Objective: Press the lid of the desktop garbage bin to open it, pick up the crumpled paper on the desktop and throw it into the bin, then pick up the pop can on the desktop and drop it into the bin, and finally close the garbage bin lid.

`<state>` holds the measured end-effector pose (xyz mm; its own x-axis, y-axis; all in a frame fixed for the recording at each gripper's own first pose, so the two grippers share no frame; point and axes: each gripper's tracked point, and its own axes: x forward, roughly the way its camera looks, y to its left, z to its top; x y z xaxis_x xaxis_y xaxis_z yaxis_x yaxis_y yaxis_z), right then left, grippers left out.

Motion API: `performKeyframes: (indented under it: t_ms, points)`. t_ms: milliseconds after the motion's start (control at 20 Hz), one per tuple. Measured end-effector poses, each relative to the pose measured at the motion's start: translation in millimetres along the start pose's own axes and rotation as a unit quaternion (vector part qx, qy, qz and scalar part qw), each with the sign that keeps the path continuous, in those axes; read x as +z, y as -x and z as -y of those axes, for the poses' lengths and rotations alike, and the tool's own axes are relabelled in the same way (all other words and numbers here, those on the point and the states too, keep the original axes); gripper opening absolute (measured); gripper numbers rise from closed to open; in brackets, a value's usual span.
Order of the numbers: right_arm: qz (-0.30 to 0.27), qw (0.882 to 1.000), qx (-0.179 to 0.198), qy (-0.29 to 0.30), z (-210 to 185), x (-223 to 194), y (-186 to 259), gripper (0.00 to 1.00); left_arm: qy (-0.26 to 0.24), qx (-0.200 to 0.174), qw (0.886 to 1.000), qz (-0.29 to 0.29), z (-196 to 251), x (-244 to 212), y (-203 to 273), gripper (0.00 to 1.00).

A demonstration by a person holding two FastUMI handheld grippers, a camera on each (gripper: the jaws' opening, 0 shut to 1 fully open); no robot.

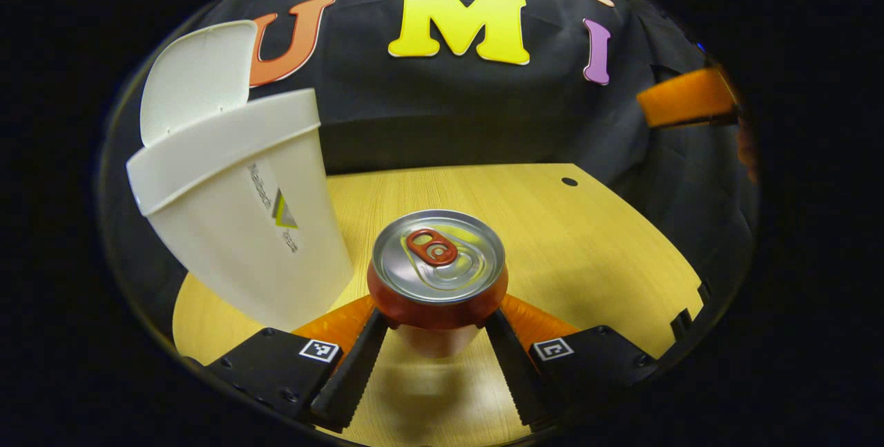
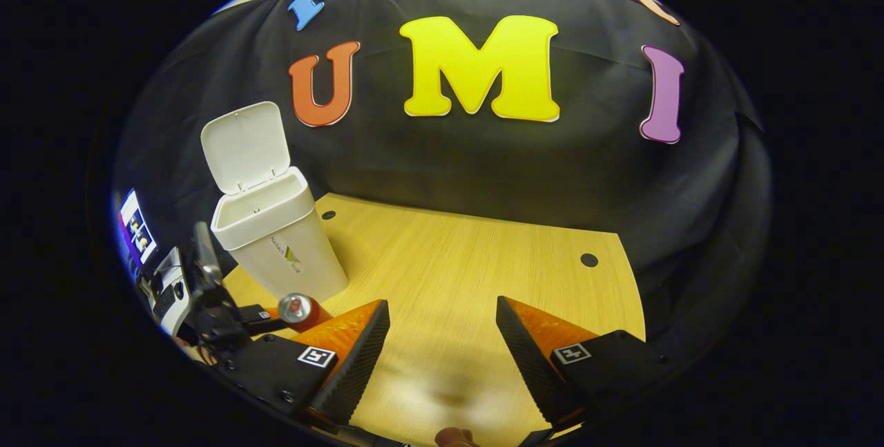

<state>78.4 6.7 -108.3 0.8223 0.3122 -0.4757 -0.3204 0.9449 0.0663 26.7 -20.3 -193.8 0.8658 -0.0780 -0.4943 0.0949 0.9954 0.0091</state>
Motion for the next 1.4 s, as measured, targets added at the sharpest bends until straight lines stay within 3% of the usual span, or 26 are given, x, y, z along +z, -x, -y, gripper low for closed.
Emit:
performKeyframes:
  t_ms: [200, 550, 750, 1100, 1400]
  points:
    - [-0.001, 1.0, 0.017, -0.011, 14, -16, 8, 0.98, 0.0, 0.031, 0.999, 0.008, -7, 36, 36, 0.86]
    - [-0.013, 0.998, 0.038, -0.039, 30, -48, 19, 0.98, 0.071, 0.097, 0.993, 0.015, -47, 91, 87, 0.86]
    - [-0.019, 0.998, 0.04, -0.047, 29, -65, 22, 0.98, 0.034, 0.159, 0.986, 0.026, -97, 131, 105, 0.86]
    - [-0.052, 0.996, 0.033, -0.072, 20, -104, 21, 0.98, 0.063, 0.2, 0.977, 0.04, -165, 162, 103, 0.86]
    - [-0.068, 0.996, 0.006, -0.062, 20, -112, 19, 0.98, 0.101, 0.221, 0.97, 0.03, -222, 165, 59, 0.86]
